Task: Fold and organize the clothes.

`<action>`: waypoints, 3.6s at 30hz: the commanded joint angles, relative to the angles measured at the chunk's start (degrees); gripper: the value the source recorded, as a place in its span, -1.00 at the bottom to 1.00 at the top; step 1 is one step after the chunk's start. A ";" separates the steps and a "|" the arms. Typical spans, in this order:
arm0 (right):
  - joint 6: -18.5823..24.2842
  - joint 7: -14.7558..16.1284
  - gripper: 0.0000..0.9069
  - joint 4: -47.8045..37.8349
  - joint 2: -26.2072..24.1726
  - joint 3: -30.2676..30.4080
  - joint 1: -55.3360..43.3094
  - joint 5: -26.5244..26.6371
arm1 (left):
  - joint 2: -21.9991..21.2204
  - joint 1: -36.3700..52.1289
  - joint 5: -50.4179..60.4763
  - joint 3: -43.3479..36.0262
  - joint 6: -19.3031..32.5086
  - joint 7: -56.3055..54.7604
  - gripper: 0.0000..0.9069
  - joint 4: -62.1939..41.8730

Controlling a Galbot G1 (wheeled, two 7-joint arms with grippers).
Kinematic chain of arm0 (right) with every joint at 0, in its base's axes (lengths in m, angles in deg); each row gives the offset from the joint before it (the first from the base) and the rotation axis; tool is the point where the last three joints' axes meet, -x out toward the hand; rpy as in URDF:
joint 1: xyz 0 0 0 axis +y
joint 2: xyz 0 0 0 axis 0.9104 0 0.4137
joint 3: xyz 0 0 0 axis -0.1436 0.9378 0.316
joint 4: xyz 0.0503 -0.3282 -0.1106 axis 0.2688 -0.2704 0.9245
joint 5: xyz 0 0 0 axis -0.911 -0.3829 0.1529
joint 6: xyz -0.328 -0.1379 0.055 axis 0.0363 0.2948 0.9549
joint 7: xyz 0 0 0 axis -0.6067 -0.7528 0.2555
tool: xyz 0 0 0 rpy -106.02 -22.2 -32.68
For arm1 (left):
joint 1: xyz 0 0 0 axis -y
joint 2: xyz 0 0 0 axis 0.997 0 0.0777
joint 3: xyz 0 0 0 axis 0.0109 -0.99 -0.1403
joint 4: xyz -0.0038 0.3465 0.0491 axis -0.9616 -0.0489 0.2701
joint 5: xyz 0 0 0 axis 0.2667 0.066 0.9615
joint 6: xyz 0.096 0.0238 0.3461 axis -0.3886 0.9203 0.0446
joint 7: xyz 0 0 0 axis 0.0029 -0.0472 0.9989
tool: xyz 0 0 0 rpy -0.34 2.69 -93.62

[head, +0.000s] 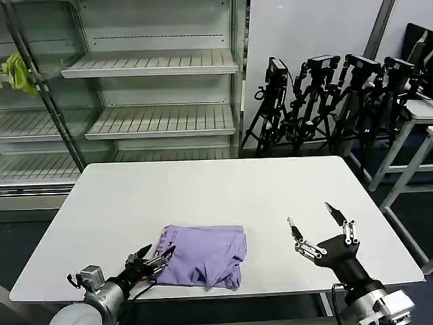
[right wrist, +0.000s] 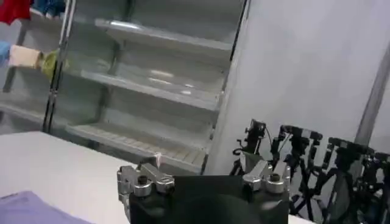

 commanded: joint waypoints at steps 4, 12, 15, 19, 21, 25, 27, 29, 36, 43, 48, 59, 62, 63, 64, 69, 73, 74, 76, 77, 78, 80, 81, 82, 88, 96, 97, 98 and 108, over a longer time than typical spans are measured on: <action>0.17 0.05 1.00 0.34 0.19 0.33 -0.67 0.25 | -1.54 -2.78 2.37 0.40 0.46 1.03 0.51 1.24; 0.38 0.03 1.00 0.91 0.43 0.10 0.49 -0.08 | -2.49 -2.37 2.94 -0.24 0.80 1.31 0.02 0.71; 0.39 0.02 1.00 1.14 0.56 0.07 0.73 -0.23 | -2.70 -2.37 3.25 -0.46 1.05 1.43 -0.27 0.62; 0.42 0.02 1.00 1.36 0.54 -0.05 0.88 -0.25 | -2.79 -2.31 3.25 -0.40 1.38 1.52 -0.69 0.72; 0.42 0.01 1.00 1.46 0.66 -0.01 0.82 -0.23 | -2.91 -2.32 3.24 -0.34 1.53 1.63 -0.76 0.90; 0.47 0.03 1.00 1.54 0.83 0.07 0.86 -0.30 | -3.35 -2.06 3.18 -0.18 1.63 1.62 -0.82 1.19; 0.51 0.02 1.00 1.68 0.83 0.02 0.87 -0.29 | -3.51 -1.94 3.10 -0.01 1.65 1.61 -0.84 1.37; 0.53 0.02 1.00 1.78 0.83 -0.04 0.92 -0.28 | -3.60 -1.99 3.07 0.13 1.68 1.65 -0.84 1.66; 0.67 0.03 1.00 1.85 0.78 0.06 0.58 -0.36 | -4.23 -2.69 3.54 0.80 2.20 1.87 -0.87 2.15; 0.88 -0.25 1.00 1.91 0.28 0.30 -0.29 -0.12 | -2.25 -4.37 3.82 5.52 2.63 1.88 -0.87 2.23; 0.94 -0.32 1.00 1.16 -0.01 1.14 -2.21 0.66 | 0.49 -5.47 2.54 12.15 2.43 1.54 -0.87 2.08; 1.27 0.01 1.00 -0.85 0.45 3.18 -6.69 1.90 | 9.15 -6.71 1.69 26.01 2.52 1.37 -0.87 2.26; 1.30 0.02 1.00 -1.33 0.47 3.35 -7.53 2.35 | 12.22 -6.36 0.28 29.09 2.23 0.92 -0.87 1.18; 1.33 0.05 1.00 -1.43 0.49 3.40 -7.67 2.33 | 13.01 -6.33 0.17 29.82 2.22 0.90 -0.87 0.87; 1.35 0.04 1.00 -1.57 0.55 3.54 -7.98 2.44 | 14.16 -6.31 0.01 31.01 2.27 0.94 -0.87 0.02; 1.34 0.03 1.00 -2.18 0.68 3.97 -9.13 2.88 | 18.79 -6.84 0.18 35.79 2.62 1.14 -0.87 -2.20; 1.33 0.07 1.00 -2.57 0.72 4.03 -9.82 3.45 | 23.26 -8.13 1.42 40.36 3.23 1.80 -0.87 -3.84; 1.34 0.10 1.00 -2.70 0.72 4.05 -9.92 3.53 | 24.16 -8.64 1.66 41.65 3.32 1.91 -0.87 -4.05; 1.48 0.13 1.00 -3.01 0.82 4.23 -10.26 3.59 | 25.77 -9.63 2.20 43.80 3.44 2.22 -0.87 -4.21; 1.55 0.17 1.00 -3.26 0.89 4.34 -10.40 3.63 | 26.40 -10.05 2.67 44.85 3.45 2.37 -0.87 -4.17; 1.64 0.19 1.00 -3.41 0.96 4.42 -10.58 3.67 | 27.33 -10.56 3.30 46.31 3.48 2.59 -0.87 -4.06; 1.87 0.27 1.00 -3.65 1.02 4.49 -10.78 3.75 | 28.45 -12.17 4.04 48.85 3.53 2.85 -0.87 -3.41; 1.97 0.32 1.00 -3.80 1.04 4.49 -10.87 3.88 | 28.84 -12.76 5.10 50.10 3.54 3.15 -0.87 -3.04; 2.10 0.34 1.00 -3.95 1.06 4.50 -11.00 4.01 | 29.14 -13.33 5.86 51.09 3.55 3.34 -0.87 -2.63; 2.87 0.48 1.00 -4.78 1.54 4.90 -11.23 4.18 | 26.00 -15.09 13.08 49.61 3.60 5.37 -0.87 3.22; 2.95 0.42 1.00 -4.20 2.44 4.57 -9.60 3.58 | 10.99 -10.58 20.22 22.59 3.19 5.56 -0.87 9.42; 2.95 0.38 1.00 -4.01 2.51 4.40 -9.19 3.52 | 9.29 -9.64 21.41 18.44 3.29 5.60 -0.87 8.75; 2.98 0.36 1.00 -3.74 2.62 3.97 -8.49 3.33 | 8.16 -9.28 22.83 15.58 3.63 5.73 -0.87 8.10; 3.75 0.09 1.00 -1.96 3.19 0.92 -3.22 1.46 | 4.11 -4.93 24.83 3.11 3.89 5.49 -0.87 5.24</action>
